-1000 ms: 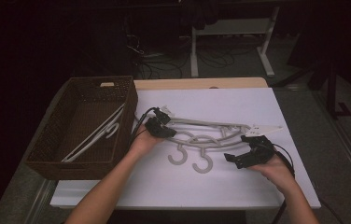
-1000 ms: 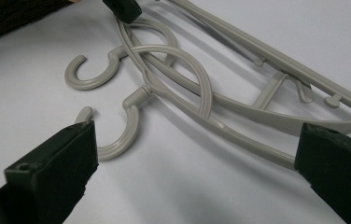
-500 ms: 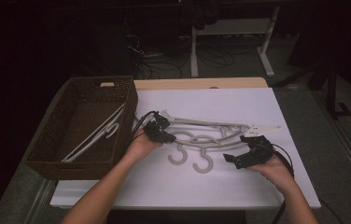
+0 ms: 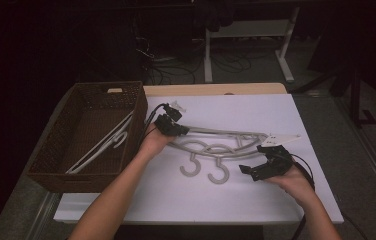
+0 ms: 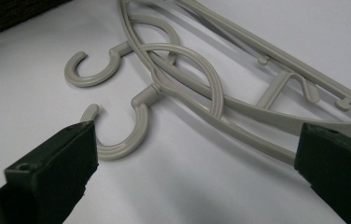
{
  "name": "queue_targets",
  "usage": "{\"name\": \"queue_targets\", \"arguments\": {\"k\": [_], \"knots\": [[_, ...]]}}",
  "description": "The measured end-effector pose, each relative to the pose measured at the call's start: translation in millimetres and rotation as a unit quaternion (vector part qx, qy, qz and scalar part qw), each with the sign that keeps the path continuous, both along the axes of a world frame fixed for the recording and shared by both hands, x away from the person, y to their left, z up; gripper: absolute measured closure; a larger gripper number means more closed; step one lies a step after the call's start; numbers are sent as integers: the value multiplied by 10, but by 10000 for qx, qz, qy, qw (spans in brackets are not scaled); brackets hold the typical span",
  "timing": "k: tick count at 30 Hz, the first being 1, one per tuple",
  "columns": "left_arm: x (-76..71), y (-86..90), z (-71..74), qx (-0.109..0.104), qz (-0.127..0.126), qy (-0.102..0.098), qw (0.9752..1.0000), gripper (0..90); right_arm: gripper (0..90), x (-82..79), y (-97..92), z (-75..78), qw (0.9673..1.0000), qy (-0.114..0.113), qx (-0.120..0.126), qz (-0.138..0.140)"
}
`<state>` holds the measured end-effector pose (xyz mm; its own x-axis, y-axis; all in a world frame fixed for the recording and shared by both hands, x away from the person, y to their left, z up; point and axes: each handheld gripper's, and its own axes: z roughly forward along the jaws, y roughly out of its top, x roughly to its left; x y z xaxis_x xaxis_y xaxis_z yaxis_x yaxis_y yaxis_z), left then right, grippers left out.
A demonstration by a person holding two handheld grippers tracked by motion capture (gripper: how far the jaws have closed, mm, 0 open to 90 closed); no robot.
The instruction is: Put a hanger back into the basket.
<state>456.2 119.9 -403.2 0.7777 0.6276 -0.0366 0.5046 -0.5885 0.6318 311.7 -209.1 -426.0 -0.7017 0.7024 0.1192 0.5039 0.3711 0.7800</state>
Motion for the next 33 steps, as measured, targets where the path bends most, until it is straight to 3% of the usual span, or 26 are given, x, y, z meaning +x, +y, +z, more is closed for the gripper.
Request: {"name": "queue_targets", "arguments": {"k": [4, 5, 7, 11, 14, 18, 21, 33], "knots": [[235, -20, -66, 157, 242, 9, 9996, 900, 0, 1, -6, 0, 10000, 0, 15, 6], [235, -20, -66, 157, 242, 9, 9996, 900, 0, 1, -6, 0, 10000, 0, 15, 6], [352, -14, -166, 374, 388, 170, 9984, 900, 0, 1, -11, 0, 10000, 9, 25, 9], [371, 2, -237, 545, 432, 344, 9970, 900, 0, -3, -10, 4, 10000, 6, 43, 20], [322, 34, -212, 431, 467, 429, 9971, 900, 0, -1, -8, 4, 10000, 4, 39, 25], [234, 43, -210, 587, 384, 589, 9958, 900, 0, -2, -3, 4, 10000, -4, 33, 36], [142, 68, -213, 550, 395, 647, 9956, 900, 0, -1, 2, 2, 10000, 1, 24, 41], [-306, 73, -164, 580, -107, 637, 9962, 900, 0, 1, -3, 0, 10000, 8, 19, 7]]}}
